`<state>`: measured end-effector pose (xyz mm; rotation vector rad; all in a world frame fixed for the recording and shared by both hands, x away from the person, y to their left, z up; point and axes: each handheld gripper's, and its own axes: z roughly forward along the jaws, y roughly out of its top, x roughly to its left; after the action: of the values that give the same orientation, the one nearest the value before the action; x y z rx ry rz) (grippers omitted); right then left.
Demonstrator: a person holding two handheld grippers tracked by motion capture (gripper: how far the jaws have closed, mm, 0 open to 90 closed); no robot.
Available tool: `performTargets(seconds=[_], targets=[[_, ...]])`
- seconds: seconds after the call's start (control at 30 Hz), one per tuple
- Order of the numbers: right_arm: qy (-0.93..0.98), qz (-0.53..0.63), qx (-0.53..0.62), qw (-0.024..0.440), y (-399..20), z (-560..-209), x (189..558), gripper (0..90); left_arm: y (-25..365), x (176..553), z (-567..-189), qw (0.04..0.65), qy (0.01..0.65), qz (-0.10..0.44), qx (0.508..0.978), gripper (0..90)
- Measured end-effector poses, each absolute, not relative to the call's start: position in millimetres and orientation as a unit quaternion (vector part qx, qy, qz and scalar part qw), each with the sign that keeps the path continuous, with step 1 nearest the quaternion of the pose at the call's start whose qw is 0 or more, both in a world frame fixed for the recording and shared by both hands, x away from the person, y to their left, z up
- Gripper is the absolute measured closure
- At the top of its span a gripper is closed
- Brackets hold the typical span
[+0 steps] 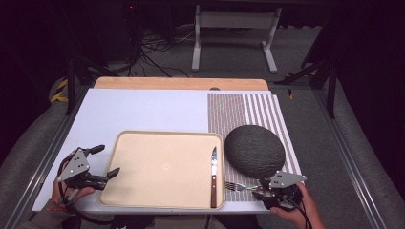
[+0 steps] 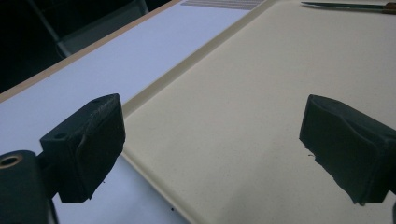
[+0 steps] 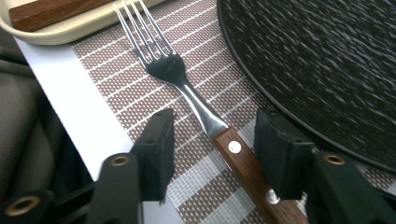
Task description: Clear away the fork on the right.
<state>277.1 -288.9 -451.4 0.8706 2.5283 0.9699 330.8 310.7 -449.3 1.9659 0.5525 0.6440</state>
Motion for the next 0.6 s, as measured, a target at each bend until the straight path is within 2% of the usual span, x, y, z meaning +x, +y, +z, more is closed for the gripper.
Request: performTargets(seconds=[0.13,0.2,0.47,0.5,0.6], targets=[[0.884,0.341,0.289,0.139,-289.4,-450.9,278.4,58.8,311.0,331.1,-449.5,0.479,0.228,0.261,0.807,7.8],[0.884,0.342,0.287,0.137,-291.0,-450.7,280.8,67.2,310.4,331.2,-449.8,0.479,0.228,0.261,0.807,7.7],[0.896,0.333,0.261,0.131,-290.1,-448.4,285.3,73.0,309.5,331.5,-450.2,0.477,0.226,0.262,0.808,7.8],[0.900,0.331,0.253,0.128,-289.5,-448.1,285.6,77.6,309.5,331.5,-450.1,0.476,0.226,0.262,0.808,7.7],[0.900,0.331,0.250,0.129,-288.6,-448.2,284.6,78.2,309.7,331.1,-450.3,0.479,0.227,0.260,0.807,7.8]])
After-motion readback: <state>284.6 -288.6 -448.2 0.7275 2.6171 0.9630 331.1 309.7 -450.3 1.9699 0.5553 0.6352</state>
